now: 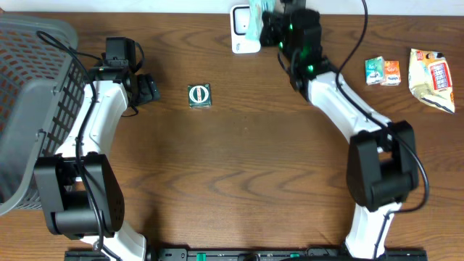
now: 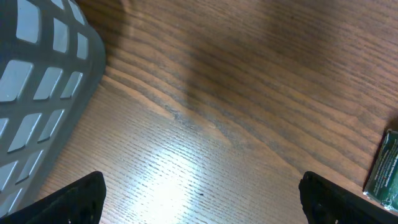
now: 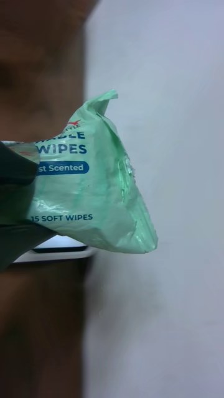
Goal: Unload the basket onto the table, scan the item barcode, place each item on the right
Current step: 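Hold the green wipes pack in front of the scanner window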
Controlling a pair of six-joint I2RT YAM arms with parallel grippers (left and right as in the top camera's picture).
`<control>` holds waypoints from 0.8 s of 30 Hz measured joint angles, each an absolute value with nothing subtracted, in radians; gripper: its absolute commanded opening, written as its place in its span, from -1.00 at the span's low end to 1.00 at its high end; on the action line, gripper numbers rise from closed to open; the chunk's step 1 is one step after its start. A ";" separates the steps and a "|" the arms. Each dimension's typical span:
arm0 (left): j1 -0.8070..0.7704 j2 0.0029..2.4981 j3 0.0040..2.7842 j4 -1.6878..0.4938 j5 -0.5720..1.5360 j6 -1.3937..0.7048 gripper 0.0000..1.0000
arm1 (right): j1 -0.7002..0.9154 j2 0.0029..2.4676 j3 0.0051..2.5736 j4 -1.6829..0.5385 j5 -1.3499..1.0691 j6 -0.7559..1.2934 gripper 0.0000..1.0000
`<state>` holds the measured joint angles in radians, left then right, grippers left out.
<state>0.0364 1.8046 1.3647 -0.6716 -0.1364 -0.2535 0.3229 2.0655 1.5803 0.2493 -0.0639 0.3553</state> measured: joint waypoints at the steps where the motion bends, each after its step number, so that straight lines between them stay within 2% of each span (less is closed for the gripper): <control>1: 0.036 1.805 1.365 -0.673 -0.136 -0.253 0.95 | 0.323 2.103 1.639 0.245 -0.057 0.356 -0.98; 10: 0.036 1.805 1.365 -0.673 -0.136 -0.253 0.95 | 0.324 2.387 1.970 0.191 -0.044 0.356 -0.98; 15: 0.036 1.805 1.365 -0.673 -0.136 -0.253 0.95 | 0.330 2.472 2.012 0.176 -0.028 0.342 -0.98; 24: 0.036 1.805 1.365 -0.673 -0.136 -0.253 0.95 | 0.355 2.481 2.025 0.178 0.029 0.273 -0.98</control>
